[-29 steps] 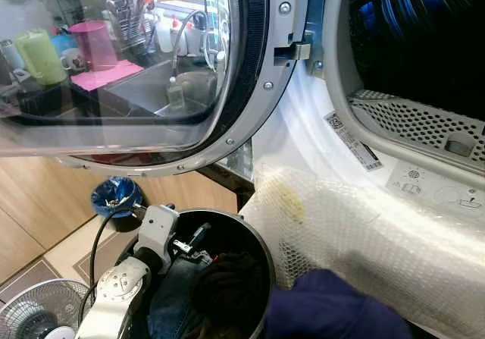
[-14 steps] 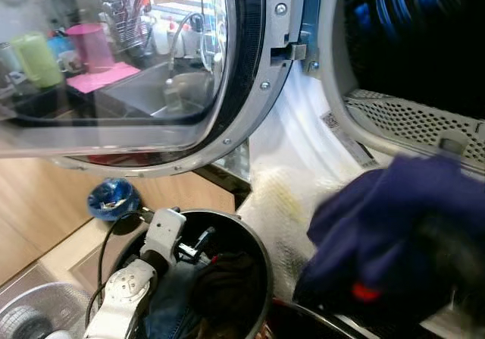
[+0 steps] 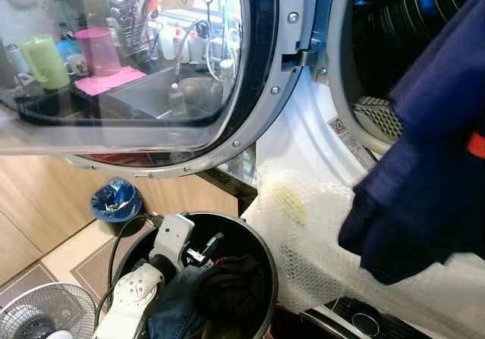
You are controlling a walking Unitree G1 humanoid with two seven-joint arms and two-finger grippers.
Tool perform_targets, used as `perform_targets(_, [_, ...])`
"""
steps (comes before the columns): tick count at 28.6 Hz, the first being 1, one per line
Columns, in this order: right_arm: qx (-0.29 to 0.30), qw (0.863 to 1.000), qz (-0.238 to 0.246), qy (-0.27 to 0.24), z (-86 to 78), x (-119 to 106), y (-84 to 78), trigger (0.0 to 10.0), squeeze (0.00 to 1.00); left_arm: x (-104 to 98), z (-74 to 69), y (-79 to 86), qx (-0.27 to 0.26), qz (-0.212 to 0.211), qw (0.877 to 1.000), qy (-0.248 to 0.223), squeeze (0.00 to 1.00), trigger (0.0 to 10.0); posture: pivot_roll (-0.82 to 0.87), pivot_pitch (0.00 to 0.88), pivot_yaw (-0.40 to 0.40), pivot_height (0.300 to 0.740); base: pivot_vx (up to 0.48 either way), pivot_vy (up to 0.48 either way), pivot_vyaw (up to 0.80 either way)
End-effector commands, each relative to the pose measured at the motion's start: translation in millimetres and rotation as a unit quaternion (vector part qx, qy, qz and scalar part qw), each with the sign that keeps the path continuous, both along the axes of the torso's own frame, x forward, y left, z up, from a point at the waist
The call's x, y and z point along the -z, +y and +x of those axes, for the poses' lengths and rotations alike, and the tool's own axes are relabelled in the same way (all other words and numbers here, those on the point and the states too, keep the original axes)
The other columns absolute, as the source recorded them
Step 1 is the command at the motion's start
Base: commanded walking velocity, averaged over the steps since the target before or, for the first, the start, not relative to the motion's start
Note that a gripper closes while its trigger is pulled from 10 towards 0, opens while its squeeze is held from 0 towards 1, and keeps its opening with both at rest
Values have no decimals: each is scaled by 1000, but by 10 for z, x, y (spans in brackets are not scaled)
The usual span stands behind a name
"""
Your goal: Clothes washing
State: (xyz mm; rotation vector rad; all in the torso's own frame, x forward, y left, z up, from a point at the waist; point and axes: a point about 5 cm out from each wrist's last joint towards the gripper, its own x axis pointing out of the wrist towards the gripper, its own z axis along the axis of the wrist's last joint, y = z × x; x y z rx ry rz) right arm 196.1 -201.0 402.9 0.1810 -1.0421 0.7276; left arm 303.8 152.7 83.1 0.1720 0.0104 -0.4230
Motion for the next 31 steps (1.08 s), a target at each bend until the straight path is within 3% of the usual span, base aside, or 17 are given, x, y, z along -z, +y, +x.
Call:
perform_targets(1, [60,998,21,25,270,-143,-49,0,0,14,3,-9,5,6,1000,1,0,10000,10,34,66,740,0,0,0])
perform_targets(5, [147,982,83,80,843,-537,-143,0,0,42,-7,-39,7,5,1000,5,0,10000,0,33,60,740,0,0,0])
perform_targets(9, [182,971,110,112,1062,-706,-240,0,0,47,-8,-48,5,3,1000,5,0,10000,0,34,55,740,0,0,0])
perform_targets(13, [246,949,136,146,1319,-1005,-368,0,0,75,-26,-44,2,2,1000,8,0,10000,-1,39,52,740,0,0,0])
perform_targets(14, [282,936,138,160,1380,-1084,-427,0,0,80,-30,-41,0,3,1000,9,0,10000,0,42,51,740,0,0,0])
perform_targets(17, [342,910,155,174,1396,-1213,-563,0,0,86,-30,-39,0,3,1000,11,0,10000,-1,43,52,740,0,0,0])
perform_targets(18, [388,888,158,189,1391,-1233,-662,0,0,88,-32,-44,1,3,1000,11,0,10000,2,41,47,740,0,0,0])
perform_targets(19, [388,888,158,189,1391,-1233,-662,0,0,88,-32,-44,1,3,1000,11,0,10000,2,41,47,740,0,0,0])
perform_targets(20, [408,878,156,196,1394,-1232,-698,0,0,89,-33,-46,1,3,1000,11,0,10000,2,41,47,740,0,0,0])
perform_targets(21, [459,847,176,201,1331,-1261,-868,0,0,91,-38,-50,1,2,1000,11,0,10000,10,46,38,740,0,0,0])
perform_targets(23, [511,819,190,181,1228,-1314,-1007,0,0,97,-47,-49,-1,2,1000,11,0,10000,10,46,38,740,0,0,0])
perform_targets(24, [511,819,190,181,1228,-1314,-1007,0,0,97,-47,-49,-1,2,1000,11,0,10000,10,46,38,740,0,0,0])
perform_targets(25, [531,808,190,172,1195,-1333,-1043,0,0,98,-53,-46,-1,2,1000,11,0,10000,13,52,36,740,0,0,0])
perform_targets(28, [536,805,193,166,1162,-1346,-1099,0,0,103,-71,-30,-2,4,1000,11,0,10000,19,67,40,740,0,0,0])
perform_targets(29, [547,800,128,208,1333,-1175,-1037,0,0,104,-75,-24,-3,5,1000,12,0,10000,19,66,42,740,0,0,0])
perform_targets(30, [547,800,128,208,1333,-1175,-1037,0,0,104,-75,-24,-3,5,1000,12,0,10000,19,66,42,740,0,0,0])
perform_targets(31, [562,789,82,236,1446,-1032,-1007,0,0,104,-76,-20,-2,6,1000,13,0,10000,17,70,44,740,0,0,0])
